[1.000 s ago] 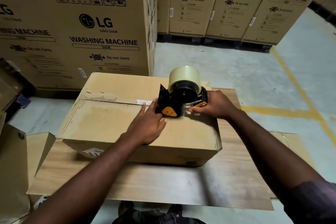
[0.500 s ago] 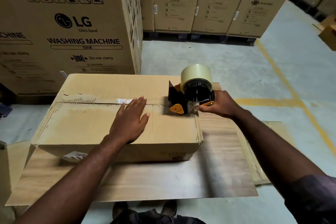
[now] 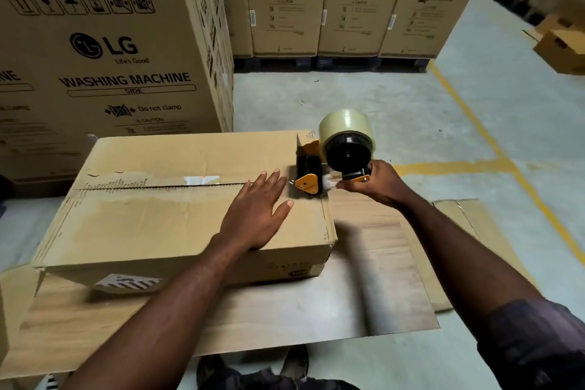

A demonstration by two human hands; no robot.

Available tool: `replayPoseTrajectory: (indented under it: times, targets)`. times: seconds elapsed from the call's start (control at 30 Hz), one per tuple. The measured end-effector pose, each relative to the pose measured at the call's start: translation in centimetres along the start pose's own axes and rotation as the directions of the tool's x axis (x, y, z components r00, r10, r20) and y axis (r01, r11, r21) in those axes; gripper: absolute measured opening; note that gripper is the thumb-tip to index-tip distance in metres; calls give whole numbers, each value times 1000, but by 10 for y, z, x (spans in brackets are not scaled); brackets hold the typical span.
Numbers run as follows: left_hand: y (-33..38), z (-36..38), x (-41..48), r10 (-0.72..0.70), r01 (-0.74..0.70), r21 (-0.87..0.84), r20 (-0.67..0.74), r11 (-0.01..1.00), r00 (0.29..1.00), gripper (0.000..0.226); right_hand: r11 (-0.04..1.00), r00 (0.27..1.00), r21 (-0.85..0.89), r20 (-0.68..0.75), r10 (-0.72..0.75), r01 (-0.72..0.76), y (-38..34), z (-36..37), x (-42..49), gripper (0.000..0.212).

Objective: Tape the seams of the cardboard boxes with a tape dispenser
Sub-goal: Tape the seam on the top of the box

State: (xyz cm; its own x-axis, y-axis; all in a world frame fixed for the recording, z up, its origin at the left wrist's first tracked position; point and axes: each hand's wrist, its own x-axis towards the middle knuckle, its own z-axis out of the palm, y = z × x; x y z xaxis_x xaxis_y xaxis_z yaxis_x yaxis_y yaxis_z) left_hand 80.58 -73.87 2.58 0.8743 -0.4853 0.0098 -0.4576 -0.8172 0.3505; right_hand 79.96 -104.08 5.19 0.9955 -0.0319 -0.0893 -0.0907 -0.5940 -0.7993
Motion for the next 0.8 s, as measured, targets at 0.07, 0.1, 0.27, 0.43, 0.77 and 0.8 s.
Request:
replayPoseTrajectory:
  times: [0.07, 0.1, 0.27, 0.43, 0.77, 0.8]
  targets:
    - [1, 2, 1, -11, 10, -11, -16, 1000, 1000, 62, 999, 999, 22, -13, 34, -34, 8, -12, -8, 25]
    - [2, 4, 1, -19, 19, -11, -32, 1000, 999, 62, 999, 999, 19, -16, 29, -29, 13, -15, -12, 25]
    - [36, 11, 12, -137, 139, 91, -25, 986, 990, 78, 999, 999, 33, -27, 42, -41, 18, -11, -16, 20]
    - [77, 21, 29, -20, 10, 129, 70, 992, 997, 101, 991, 995, 95, -30, 100, -96, 32, 2, -19, 34]
    - [80, 26, 31, -56, 53, 93, 34, 994, 998, 96, 980, 986, 129, -51, 159, -152, 49, -10, -26, 43]
    - [80, 26, 31, -52, 48, 102, 35, 994, 998, 96, 981, 986, 113, -35, 165, -160, 51, -13, -27, 39]
